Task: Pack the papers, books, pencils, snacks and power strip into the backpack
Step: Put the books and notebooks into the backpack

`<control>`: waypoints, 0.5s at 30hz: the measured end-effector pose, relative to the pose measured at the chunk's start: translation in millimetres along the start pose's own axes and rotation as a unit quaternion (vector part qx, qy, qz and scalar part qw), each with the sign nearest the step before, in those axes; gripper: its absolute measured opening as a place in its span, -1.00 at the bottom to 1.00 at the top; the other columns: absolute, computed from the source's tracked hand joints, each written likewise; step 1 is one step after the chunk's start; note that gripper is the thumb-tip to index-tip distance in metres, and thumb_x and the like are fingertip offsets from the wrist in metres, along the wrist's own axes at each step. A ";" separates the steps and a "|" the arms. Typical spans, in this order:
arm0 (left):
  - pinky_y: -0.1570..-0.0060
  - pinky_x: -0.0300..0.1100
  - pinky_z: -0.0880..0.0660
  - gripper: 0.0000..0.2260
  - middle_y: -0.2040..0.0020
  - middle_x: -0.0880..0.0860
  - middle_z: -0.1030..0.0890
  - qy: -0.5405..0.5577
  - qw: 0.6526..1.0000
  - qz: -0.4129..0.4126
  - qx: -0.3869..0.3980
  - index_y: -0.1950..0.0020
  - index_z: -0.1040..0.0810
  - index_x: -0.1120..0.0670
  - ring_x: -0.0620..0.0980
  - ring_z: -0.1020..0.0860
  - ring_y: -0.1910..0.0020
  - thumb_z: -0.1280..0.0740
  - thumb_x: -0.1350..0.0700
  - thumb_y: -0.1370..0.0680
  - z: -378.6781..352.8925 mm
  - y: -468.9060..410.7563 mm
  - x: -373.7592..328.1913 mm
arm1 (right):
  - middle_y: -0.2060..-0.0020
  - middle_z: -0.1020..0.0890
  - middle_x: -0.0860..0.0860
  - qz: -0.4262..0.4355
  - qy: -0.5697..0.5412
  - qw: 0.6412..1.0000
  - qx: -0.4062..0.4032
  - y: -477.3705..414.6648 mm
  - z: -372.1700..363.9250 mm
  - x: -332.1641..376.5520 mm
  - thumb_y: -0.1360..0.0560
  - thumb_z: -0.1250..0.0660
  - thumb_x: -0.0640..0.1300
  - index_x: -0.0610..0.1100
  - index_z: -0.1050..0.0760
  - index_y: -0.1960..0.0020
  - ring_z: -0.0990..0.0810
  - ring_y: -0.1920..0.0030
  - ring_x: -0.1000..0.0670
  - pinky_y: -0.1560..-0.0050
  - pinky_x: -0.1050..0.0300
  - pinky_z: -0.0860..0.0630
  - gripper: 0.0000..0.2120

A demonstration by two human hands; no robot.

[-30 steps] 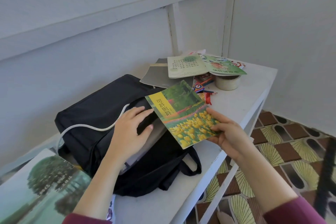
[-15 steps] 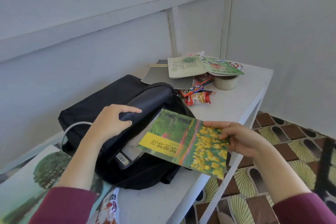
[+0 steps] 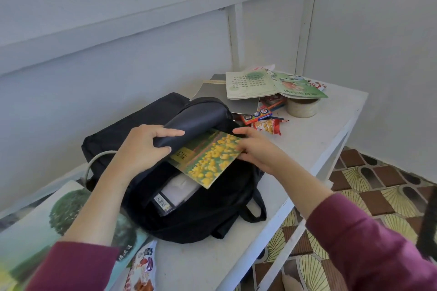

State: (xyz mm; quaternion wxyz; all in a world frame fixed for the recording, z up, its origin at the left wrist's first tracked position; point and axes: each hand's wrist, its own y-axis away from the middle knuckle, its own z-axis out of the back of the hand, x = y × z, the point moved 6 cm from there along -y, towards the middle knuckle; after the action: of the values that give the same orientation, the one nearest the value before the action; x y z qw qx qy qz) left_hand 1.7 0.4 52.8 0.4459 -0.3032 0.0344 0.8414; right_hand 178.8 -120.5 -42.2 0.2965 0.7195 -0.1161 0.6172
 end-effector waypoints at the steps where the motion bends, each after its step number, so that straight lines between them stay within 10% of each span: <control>1: 0.19 -0.59 -0.25 -0.52 0.10 -0.41 -0.37 0.003 1.000 0.004 -0.001 0.07 -0.51 -0.33 -0.29 -0.39 0.02 -0.38 0.32 -0.44 -0.3 0.2 1.5 | -0.22 -0.44 -0.14 0.068 0.147 0.985 -0.056 -2.1 0.4 5.9 -0.49 -0.22 -0.33 -0.14 -0.36 -0.29 -0.46 -0.13 -0.05 -0.07 0.14 -0.45 -0.62; 5: 0.19 -0.63 -0.27 -0.51 0.08 -0.36 -0.45 0.008 1.000 0.014 -0.004 0.07 -0.51 -0.34 -0.36 -0.44 0.11 -0.39 0.32 -0.44 -1.0 -0.5 6.3 | -0.22 -0.49 0.00 0.316 0.460 0.824 -0.102 18.2 -25.6 27.4 -0.44 -0.29 -0.11 -0.06 -0.45 -0.25 -0.41 -0.24 -0.04 -0.22 0.08 -0.32 -0.62; 9: -0.12 -0.47 -0.22 -0.54 -0.18 -0.12 -0.52 0.005 0.999 0.030 -0.013 0.01 -0.54 -0.31 -0.15 -0.44 -0.22 -0.39 0.31 -0.44 0.7 -1.1 9.7 | -0.48 -0.22 -0.03 0.227 0.590 0.770 0.081 22.9 -43.7 -6.3 -0.48 -0.29 0.07 0.09 -0.25 -0.44 -0.13 -0.48 -0.10 -0.45 -0.28 0.05 -0.44; 15: -0.21 -0.25 -0.25 -0.54 -0.20 -0.11 -0.54 -0.001 1.000 0.023 -0.014 -0.02 -0.55 -0.30 -0.14 -0.42 -0.27 -0.41 0.29 -0.43 9.9 -5.4 9.5 | -0.53 -0.02 -0.03 0.195 0.625 0.749 0.095 11.1 -46.4 -27.4 -0.57 -0.18 0.09 0.17 -0.08 -0.50 0.10 -0.52 -0.18 -0.40 -0.34 0.18 -0.45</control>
State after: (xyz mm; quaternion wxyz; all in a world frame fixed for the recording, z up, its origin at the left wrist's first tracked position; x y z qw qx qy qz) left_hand -2.8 13.8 56.8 0.4221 -0.3077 0.0288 0.8522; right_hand 129.1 -108.4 -62.4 0.1060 0.1587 0.0167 0.9815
